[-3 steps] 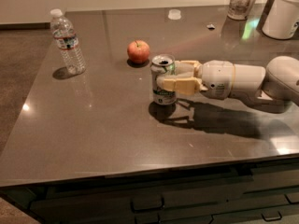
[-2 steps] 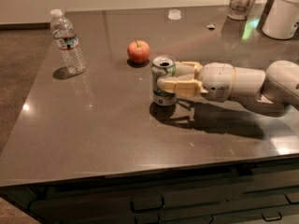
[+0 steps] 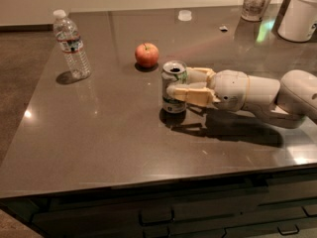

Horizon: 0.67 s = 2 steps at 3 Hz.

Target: Place 7up can upright

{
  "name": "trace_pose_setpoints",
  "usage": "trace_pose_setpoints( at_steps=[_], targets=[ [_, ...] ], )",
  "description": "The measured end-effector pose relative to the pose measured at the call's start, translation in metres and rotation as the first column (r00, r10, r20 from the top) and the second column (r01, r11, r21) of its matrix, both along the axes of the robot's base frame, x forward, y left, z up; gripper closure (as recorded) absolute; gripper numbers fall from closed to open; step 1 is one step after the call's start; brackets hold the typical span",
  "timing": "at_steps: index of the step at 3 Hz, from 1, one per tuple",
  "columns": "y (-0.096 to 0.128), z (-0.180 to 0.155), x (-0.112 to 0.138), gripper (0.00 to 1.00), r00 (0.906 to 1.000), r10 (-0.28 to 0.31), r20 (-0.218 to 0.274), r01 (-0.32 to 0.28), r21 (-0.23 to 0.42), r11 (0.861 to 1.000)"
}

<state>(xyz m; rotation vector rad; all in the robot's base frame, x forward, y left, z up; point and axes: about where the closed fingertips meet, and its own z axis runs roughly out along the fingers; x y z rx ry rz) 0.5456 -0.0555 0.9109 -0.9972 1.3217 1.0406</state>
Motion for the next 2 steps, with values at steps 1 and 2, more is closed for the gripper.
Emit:
trace_pose_setpoints(
  at_steps=[1, 2],
  targets=[
    [-0.0008, -0.0034, -0.0007, 0.00, 1.0000, 0.000, 0.007, 0.000, -0.007, 1.000],
    [-0.0007, -0.0033, -0.0007, 0.00, 1.0000, 0.000, 0.008, 0.000, -0.007, 1.000]
  ],
)
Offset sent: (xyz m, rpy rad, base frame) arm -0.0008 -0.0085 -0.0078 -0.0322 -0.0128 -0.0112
